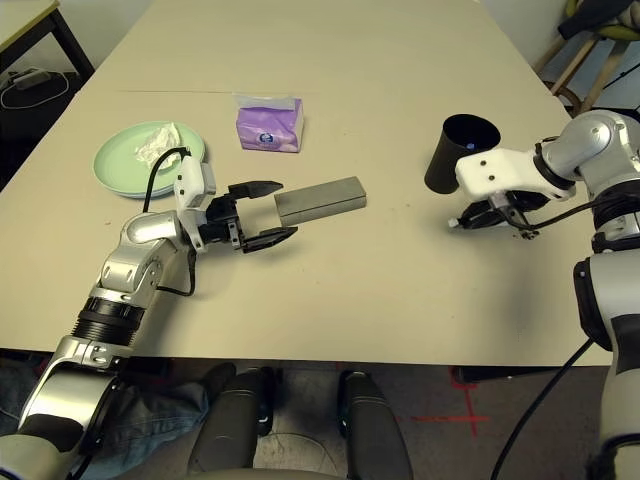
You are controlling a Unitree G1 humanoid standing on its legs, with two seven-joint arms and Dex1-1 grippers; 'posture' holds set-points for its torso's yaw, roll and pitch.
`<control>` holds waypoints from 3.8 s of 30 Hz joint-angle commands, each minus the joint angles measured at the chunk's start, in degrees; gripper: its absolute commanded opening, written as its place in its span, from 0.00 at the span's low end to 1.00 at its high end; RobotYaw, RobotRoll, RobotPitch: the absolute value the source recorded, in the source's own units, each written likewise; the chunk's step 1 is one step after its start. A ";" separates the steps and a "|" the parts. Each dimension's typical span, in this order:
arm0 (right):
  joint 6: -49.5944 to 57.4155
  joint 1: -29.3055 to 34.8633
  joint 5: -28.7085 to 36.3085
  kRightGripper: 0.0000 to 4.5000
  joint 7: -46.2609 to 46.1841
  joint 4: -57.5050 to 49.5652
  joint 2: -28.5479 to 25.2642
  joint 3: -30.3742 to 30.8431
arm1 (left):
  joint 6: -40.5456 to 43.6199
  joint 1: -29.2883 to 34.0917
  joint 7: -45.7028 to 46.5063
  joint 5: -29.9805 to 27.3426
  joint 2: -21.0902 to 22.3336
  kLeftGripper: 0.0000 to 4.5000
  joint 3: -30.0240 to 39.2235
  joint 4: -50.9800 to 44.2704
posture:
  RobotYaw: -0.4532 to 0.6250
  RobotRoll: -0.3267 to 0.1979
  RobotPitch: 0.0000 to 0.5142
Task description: Organize and tidy the items on the table.
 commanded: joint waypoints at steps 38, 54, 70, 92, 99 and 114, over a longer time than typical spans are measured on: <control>40.31 25.74 30.38 0.07 -60.71 -52.45 22.14 -35.07 | -4.53 -1.24 -0.03 1.60 -2.51 1.00 -0.15 5.15 | 0.50 0.62 0.16; 37.84 22.15 25.40 0.07 -82.60 -51.59 26.61 -36.77 | -4.70 -1.70 -0.30 1.63 -2.58 1.00 -0.12 6.05 | 0.49 0.62 0.17; 46.33 19.20 23.31 0.07 -90.11 -48.08 25.64 -35.99 | -4.87 -3.56 0.65 2.14 -1.58 1.00 0.87 7.84 | 0.51 0.62 0.17; 41.84 20.93 23.79 0.99 -82.29 -48.37 26.16 -34.30 | -3.25 -3.91 7.88 1.85 -3.01 1.00 2.99 7.86 | 0.50 0.62 0.15; 34.81 29.56 25.98 0.99 -71.06 -54.84 28.07 -31.65 | -1.13 -1.12 19.43 2.12 -5.69 1.00 6.03 5.22 | 0.48 0.62 0.16; 25.19 43.24 21.96 0.99 -71.55 -52.78 32.96 -29.96 | -6.55 5.75 42.60 5.39 -8.97 1.00 13.20 3.47 | 0.50 0.62 0.18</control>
